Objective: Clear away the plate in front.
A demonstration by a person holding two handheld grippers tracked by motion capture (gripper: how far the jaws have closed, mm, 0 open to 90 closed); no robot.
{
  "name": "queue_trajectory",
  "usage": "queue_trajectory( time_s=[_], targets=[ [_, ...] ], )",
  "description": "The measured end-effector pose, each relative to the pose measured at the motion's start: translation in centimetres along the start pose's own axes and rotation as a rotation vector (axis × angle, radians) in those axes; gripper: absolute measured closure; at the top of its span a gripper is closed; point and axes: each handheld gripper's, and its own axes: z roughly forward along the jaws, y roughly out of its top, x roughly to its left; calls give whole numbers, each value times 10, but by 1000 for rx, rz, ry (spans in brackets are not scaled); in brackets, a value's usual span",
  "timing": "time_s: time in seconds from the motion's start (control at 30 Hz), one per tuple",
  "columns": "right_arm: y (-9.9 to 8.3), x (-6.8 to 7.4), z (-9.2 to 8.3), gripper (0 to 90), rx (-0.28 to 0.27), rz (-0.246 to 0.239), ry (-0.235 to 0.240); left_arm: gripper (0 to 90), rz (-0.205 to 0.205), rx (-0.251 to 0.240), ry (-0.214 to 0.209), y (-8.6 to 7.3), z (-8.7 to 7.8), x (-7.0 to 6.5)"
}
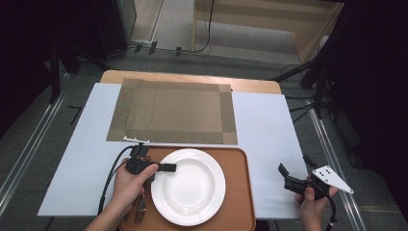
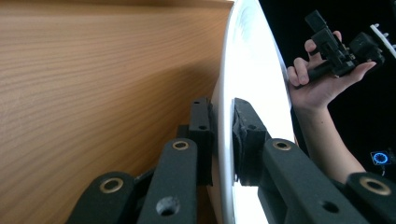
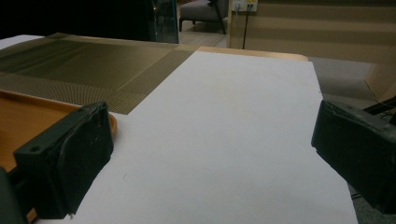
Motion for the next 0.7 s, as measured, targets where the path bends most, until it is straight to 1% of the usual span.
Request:
queue_trajectory(
  time_s=[0.1,0.2,0.3,0.33,0.37,0.4,0.43,0.53,0.6,0.63,0.7],
  targets=[
    [0,0,0,0,2,2,-2,802,13,11,39,0,1,-1],
    [0,0,0,0,0,-1,-2,804,8,12,44,0,2,-1],
    [0,0,0,0,0,-1,-3,801,19,20,57,1,1,-3],
    [0,0,0,0,0,-1,-3,799,32,21,68,2,1,-4],
    [0,0,0,0,0,-2,-3,794,40,22,80,2,1,-5],
    [0,0,0,0,-2,-4,-3,787,53,27,112,1,2,-7],
    [0,1,0,0,-2,-5,-3,775,60,30,132,1,3,-8],
    [0,1,0,0,-1,-3,-3,757,77,32,166,0,4,-9],
    [0,1,0,0,-1,-4,-4,742,93,37,195,0,4,-11],
    [0,1,0,0,-1,-4,-4,733,107,40,219,0,4,-11],
    [0,1,0,0,-1,-4,-4,713,116,44,240,-1,5,-13]
  ],
)
